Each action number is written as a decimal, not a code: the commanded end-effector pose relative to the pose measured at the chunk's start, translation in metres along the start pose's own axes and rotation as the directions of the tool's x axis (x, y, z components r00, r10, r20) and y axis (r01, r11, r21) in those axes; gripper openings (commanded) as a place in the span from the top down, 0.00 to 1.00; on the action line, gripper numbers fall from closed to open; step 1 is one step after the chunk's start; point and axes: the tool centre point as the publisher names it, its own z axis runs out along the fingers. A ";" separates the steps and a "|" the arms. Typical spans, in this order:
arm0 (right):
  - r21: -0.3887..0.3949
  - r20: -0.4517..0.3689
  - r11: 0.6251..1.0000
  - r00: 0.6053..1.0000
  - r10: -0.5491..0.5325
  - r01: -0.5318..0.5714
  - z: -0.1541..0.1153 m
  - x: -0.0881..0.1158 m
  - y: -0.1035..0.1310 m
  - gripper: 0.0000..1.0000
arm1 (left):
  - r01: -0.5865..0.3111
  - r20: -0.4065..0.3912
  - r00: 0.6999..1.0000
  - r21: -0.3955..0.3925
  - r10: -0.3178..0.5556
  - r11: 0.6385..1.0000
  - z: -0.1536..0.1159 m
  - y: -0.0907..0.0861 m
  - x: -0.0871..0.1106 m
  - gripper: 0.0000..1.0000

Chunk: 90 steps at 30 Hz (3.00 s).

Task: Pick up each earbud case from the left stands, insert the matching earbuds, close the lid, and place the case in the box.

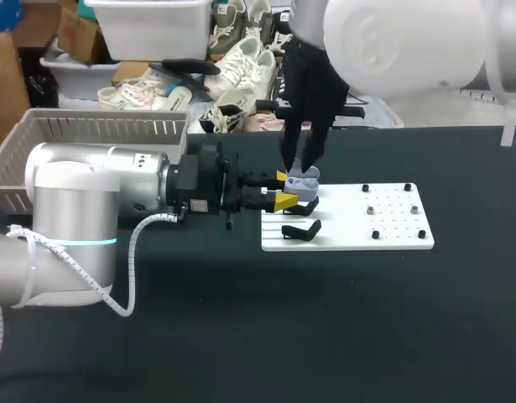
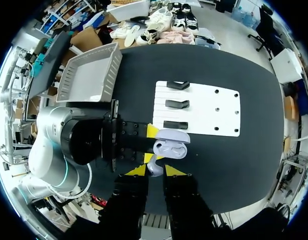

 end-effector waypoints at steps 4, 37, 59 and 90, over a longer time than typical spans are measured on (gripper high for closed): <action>0.003 0.003 1.000 1.000 -0.031 0.031 0.006 -0.002 -0.003 1.00 | -0.001 0.002 1.000 -0.002 0.001 1.000 0.000 0.000 0.001 1.00; 0.010 -0.016 0.996 0.996 -0.092 0.092 0.015 -0.006 -0.005 1.00 | -0.001 0.002 1.000 -0.002 0.001 1.000 0.000 0.000 0.001 1.00; 0.007 -0.015 0.997 0.997 -0.082 0.082 0.025 -0.012 -0.011 1.00 | -0.001 0.002 1.000 -0.002 0.001 1.000 0.000 0.000 0.001 1.00; 0.046 -0.060 0.994 0.993 -0.099 0.102 0.031 -0.013 -0.010 0.61 | -0.001 0.002 1.000 -0.002 0.001 1.000 0.000 0.000 0.001 1.00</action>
